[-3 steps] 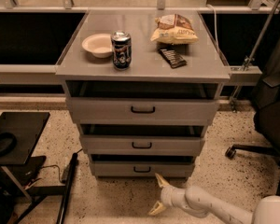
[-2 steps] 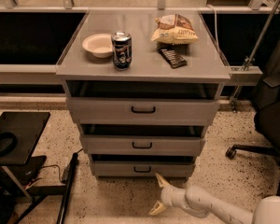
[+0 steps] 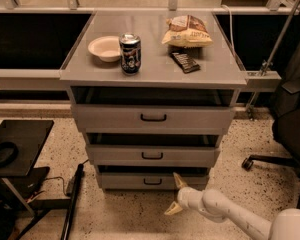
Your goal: Open bottom drawer
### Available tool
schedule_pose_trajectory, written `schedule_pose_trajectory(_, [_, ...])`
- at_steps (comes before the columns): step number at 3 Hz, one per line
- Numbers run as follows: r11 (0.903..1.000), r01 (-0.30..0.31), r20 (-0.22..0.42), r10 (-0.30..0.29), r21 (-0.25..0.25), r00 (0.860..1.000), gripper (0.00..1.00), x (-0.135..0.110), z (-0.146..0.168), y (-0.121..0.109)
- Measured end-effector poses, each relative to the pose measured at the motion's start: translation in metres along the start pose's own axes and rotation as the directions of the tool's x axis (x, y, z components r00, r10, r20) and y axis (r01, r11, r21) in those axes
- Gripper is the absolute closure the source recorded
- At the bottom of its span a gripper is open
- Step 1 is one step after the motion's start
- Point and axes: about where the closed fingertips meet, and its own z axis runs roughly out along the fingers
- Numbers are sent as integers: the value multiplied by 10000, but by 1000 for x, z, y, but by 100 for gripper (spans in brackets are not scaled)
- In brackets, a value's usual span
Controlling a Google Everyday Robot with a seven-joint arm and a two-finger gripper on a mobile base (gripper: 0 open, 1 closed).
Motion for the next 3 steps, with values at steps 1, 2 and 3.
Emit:
schedule_pose_trajectory(1, [10000, 0, 0, 0, 0, 10000, 0, 0, 0, 0])
schedule_pose_trajectory(2, [9999, -168, -92, 168, -35, 9998, 0, 8, 13, -6])
schedule_pose_trajectory(3, [9983, -575, -406, 580, 136, 9975, 0, 29, 42, -23])
